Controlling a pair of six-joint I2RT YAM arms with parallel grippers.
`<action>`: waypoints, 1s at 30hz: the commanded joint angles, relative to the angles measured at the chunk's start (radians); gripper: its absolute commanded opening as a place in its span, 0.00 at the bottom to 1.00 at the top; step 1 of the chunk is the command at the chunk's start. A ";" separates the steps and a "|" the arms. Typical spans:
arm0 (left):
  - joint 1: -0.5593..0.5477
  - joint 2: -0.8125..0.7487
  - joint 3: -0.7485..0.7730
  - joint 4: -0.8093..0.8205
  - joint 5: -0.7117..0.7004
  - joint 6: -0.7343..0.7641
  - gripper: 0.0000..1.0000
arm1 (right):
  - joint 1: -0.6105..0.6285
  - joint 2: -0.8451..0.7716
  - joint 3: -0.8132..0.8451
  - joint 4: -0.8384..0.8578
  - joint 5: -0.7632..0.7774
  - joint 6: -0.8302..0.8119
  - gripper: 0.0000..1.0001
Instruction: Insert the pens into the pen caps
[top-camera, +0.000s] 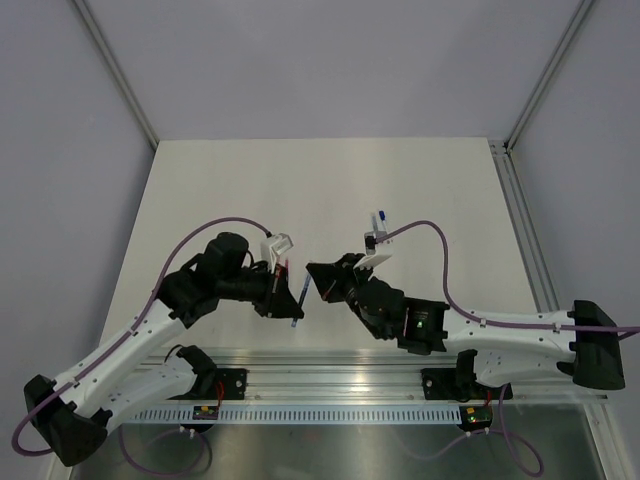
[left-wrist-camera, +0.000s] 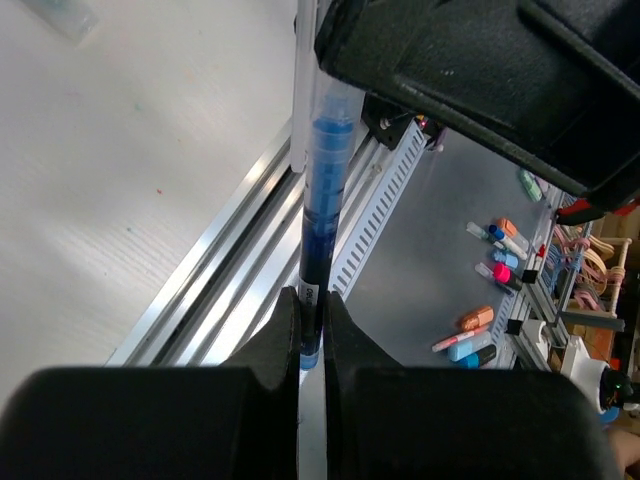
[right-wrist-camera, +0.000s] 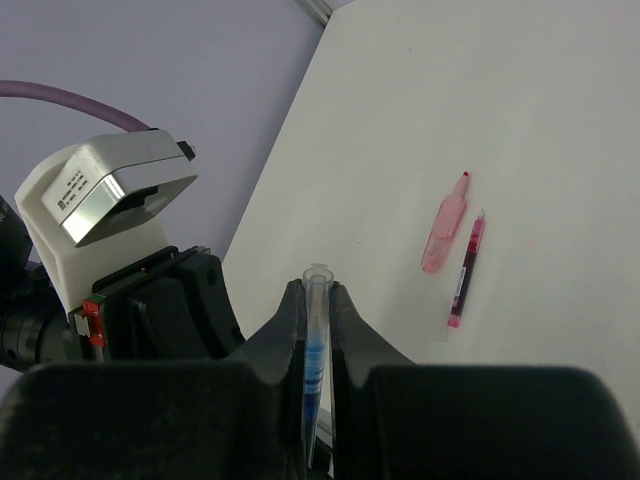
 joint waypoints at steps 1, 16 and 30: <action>0.084 -0.026 0.068 0.457 -0.148 -0.024 0.00 | 0.152 0.092 -0.094 -0.256 -0.244 0.064 0.00; 0.131 -0.025 0.061 0.471 -0.140 -0.043 0.00 | 0.237 0.179 -0.067 -0.167 -0.213 0.086 0.00; 0.139 -0.025 0.060 0.465 -0.144 -0.038 0.00 | 0.263 0.095 -0.074 -0.119 -0.261 0.061 0.00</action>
